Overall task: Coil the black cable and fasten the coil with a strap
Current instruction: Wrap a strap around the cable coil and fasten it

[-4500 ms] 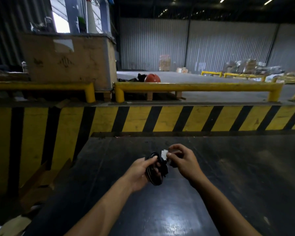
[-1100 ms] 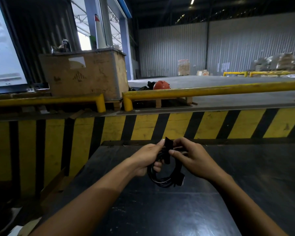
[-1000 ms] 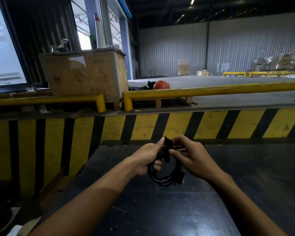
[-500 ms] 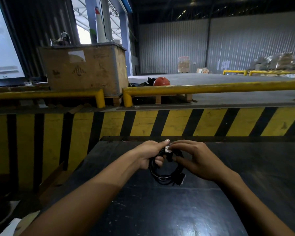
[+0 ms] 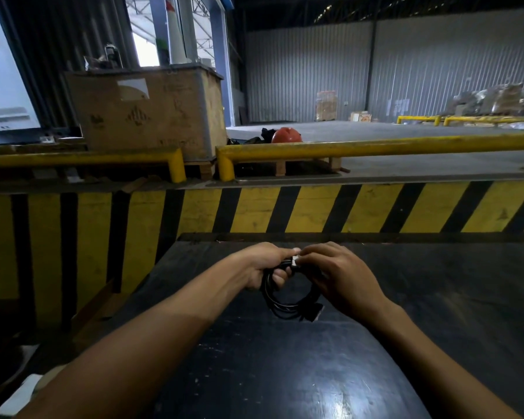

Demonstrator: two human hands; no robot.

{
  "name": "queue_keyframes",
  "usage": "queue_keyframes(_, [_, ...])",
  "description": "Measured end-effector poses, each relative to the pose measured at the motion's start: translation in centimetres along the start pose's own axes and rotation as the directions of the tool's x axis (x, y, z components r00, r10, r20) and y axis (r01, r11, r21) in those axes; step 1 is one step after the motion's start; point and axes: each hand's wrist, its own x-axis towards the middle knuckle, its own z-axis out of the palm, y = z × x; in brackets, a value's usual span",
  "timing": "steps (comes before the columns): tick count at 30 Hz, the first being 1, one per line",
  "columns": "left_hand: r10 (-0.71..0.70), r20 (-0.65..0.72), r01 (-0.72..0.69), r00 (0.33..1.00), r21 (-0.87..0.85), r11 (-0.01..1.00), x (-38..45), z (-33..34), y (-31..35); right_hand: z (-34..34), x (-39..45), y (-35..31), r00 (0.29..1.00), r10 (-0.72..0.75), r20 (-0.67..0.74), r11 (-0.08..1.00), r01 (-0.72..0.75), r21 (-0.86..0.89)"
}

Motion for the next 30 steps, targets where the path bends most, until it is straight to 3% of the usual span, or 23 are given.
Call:
queue_keyframes(5, [0.031, 0.012, -0.031, 0.999, 0.048, 0.998, 0.2, -0.1, -0.5, 0.7, -1.1, -0.3, 0.998, -0.02, -0.051, 0.999, 0.022, 0.039])
queue_keyframes(7, [0.035, 0.004, -0.035, 0.999, 0.078, 0.996, 0.4, -0.2, -1.1, 1.3, -1.8, -0.2, 1.0, -0.004, -0.002, 0.999, 0.004, 0.049])
queue_keyframes(9, [0.046, -0.019, -0.044, 0.999, 0.08, 0.996, 0.6, -0.3, -1.8, 1.6, -2.5, 0.1, 0.994, 0.081, 0.07, 0.978, -0.093, 0.189])
queue_keyframes(11, [0.084, -0.043, -0.078, 0.996, 0.115, 0.99, 0.7, -0.5, -2.2, 1.6, -3.0, 0.1, 0.949, 0.265, 0.171, 0.828, -0.315, 0.463])
queue_keyframes(14, [0.122, -0.011, -0.117, 0.992, 0.208, 0.971, 0.7, -0.5, -2.5, 2.2, -3.8, 0.1, 0.776, 0.513, 0.367, 0.404, -0.595, 0.695])
queue_keyframes(15, [0.122, 0.005, -0.12, 0.993, 0.231, 0.966, 0.8, -0.4, -2.6, 2.6, -4.1, 0.2, 0.727, 0.529, 0.437, 0.277, -0.635, 0.721])
queue_keyframes(17, [0.11, 0.023, -0.112, 0.994, 0.267, 0.957, 1.0, -0.2, -3.1, 3.3, -5.0, 0.1, 0.699, 0.492, 0.52, 0.114, -0.643, 0.757])
queue_keyframes(19, [0.086, 0.018, -0.087, 0.996, 0.285, 0.954, 1.6, -0.2, -3.9, 3.7, -5.8, -0.2, 0.706, 0.456, 0.542, 0.064, -0.634, 0.771])
queue_keyframes(22, [0.075, -0.011, -0.069, 0.997, 0.29, 0.955, 2.6, -0.7, -5.7, 5.0, -6.7, -0.3, 0.668, 0.477, 0.571, 0.083, -0.681, 0.727])
queue_keyframes(25, [0.08, -0.011, -0.078, 0.997, 0.126, 0.989, 3.9, -1.8, -8.4, 7.1, -7.8, 0.3, 0.549, 0.59, 0.592, 0.018, -0.743, 0.67])
queue_keyframes(30, [-0.048, 0.158, 0.071, 0.986, -0.146, 0.987, 5.6, -2.9, -15.7, 10.8, -10.5, 1.9, 0.324, 0.697, 0.64, -0.266, -0.712, 0.65])
